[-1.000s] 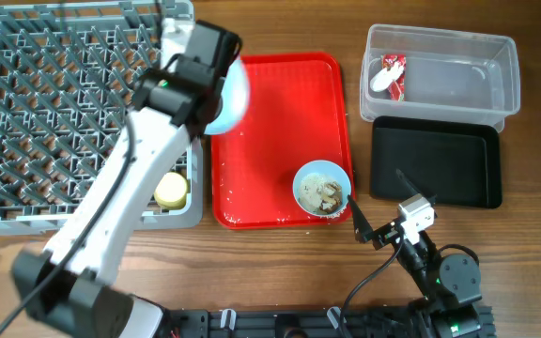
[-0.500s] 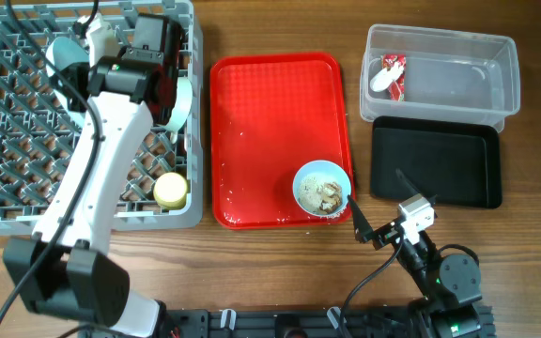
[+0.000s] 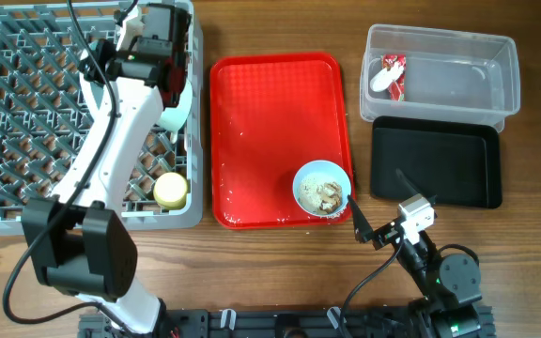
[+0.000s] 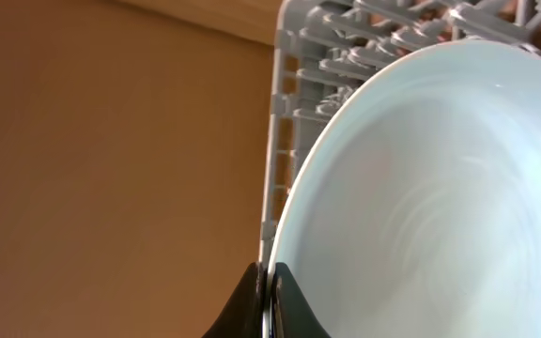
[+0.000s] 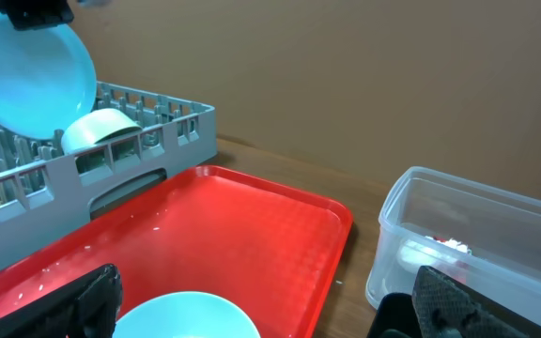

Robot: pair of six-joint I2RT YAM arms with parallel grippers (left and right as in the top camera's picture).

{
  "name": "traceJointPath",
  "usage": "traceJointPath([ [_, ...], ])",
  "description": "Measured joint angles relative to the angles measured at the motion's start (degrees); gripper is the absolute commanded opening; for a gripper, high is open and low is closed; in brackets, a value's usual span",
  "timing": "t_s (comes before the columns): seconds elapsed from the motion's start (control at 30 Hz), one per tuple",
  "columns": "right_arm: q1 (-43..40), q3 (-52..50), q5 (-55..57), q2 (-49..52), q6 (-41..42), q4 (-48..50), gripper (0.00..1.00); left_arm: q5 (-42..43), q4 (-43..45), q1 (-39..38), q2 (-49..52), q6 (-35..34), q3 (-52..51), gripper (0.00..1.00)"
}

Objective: Sort waste into correct bins and load items into the dishwasher rack
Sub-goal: 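Grasp the white plate and lift it toward the rack with the left gripper, then set the white plate upright in the dish rack with the left gripper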

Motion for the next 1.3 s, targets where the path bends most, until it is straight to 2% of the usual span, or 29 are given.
traceJointPath([
  [0.03, 0.0, 0.0, 0.0, 0.0, 0.0, 0.0, 1.0, 2.23, 0.13, 0.44, 0.0, 1.33, 0.0, 0.36],
  [0.1, 0.0, 0.0, 0.0, 0.0, 0.0, 0.0, 1.0, 5.2, 0.09, 0.59, 0.0, 2.38, 0.0, 0.46],
  [0.2, 0.0, 0.0, 0.0, 0.0, 0.0, 0.0, 1.0, 8.96, 0.22, -0.02, 0.0, 2.84, 0.0, 0.7],
  [0.23, 0.0, 0.0, 0.0, 0.0, 0.0, 0.0, 1.0, 9.2, 0.24, -0.59, 0.0, 2.58, 0.0, 0.83],
  [0.3, 0.0, 0.0, 0.0, 0.0, 0.0, 0.0, 1.0, 10.08, -0.11, -3.67, -0.09, -1.95, 0.0, 0.95],
  [0.37, 0.0, 0.0, 0.0, 0.0, 0.0, 0.0, 1.0, 11.52, -3.04, -7.43, -1.88, -9.31, 0.0, 0.97],
  [0.43, 0.0, 0.0, -0.02, 0.0, 0.0, 0.07, 1.0, 19.23, -8.48, -9.99, -8.79, -18.49, 0.04, 0.96],
  [0.47, 0.0, 0.0, -0.02, 0.0, 0.0, 0.02, 1.0, 23.69, -10.88, -9.97, -12.28, -21.79, 0.04, 0.97],
  [0.53, 0.0, 0.0, -0.26, -0.11, 0.0, 0.0, 1.0, 38.58, -16.26, -7.15, -24.68, -31.34, 0.07, 1.0],
  [0.57, 0.0, 0.0, -0.37, -0.11, 0.0, 0.0, 1.0, 42.45, -17.92, -5.46, -29.7, -33.94, 0.22, 1.0],
  [0.7, 0.0, 0.0, -1.73, -0.11, 0.04, 0.22, 1.0, 51.12, -25.22, -2.58, -48.92, -38.97, 0.35, 1.0],
  [0.77, 0.0, -0.02, -3.21, -0.09, 6.27, 0.98, 1.0, 52.43, -26.16, -2.58, -56.13, -39.47, 0.33, 1.0],
  [0.87, 0.0, 0.42, -8.04, -0.04, 20.31, 2.27, 1.0, 53.31, -27.74, -2.58, -63.49, -39.82, 0.9, 1.0],
  [0.9, 0.0, 0.9, -9.57, 0.07, 22.29, 1.9, 1.0, 53.9, -28.85, -2.58, -63.65, -39.91, 0.92, 1.0],
  [1.0, -0.02, 14.97, -12.44, 6.6, 24.55, -16.04, 1.0, 56.81, -30.01, -2.58, -57.75, -40.06, 1.09, 1.0],
  [1.07, -0.07, 30.36, -13.29, 14.58, 24.06, -31.28, 0.99, 59.98, -29.88, -2.58, -49.4, -40.06, 0.92, 1.0],
  [1.17, -0.26, 56.63, -14.1, 35.65, 21.9, -59.14, 1.0, 62.25, -30.01, -2.58, -39.87, -40.06, 0.33, 1.0],
  [1.23, -0.26, 63.56, -14.53, 46.23, 21.53, -62.66, 1.0, 63.39, -30.36, -2.58, -38.53, -40.06, 0.26, 1.0],
  [1.3, -0.2, 64.76, -16.65, 56.65, 20.61, -61.31, 1.0, 63.98, -30.84, -2.58, -38.51, -40.06, 0.26, 1.0],
])
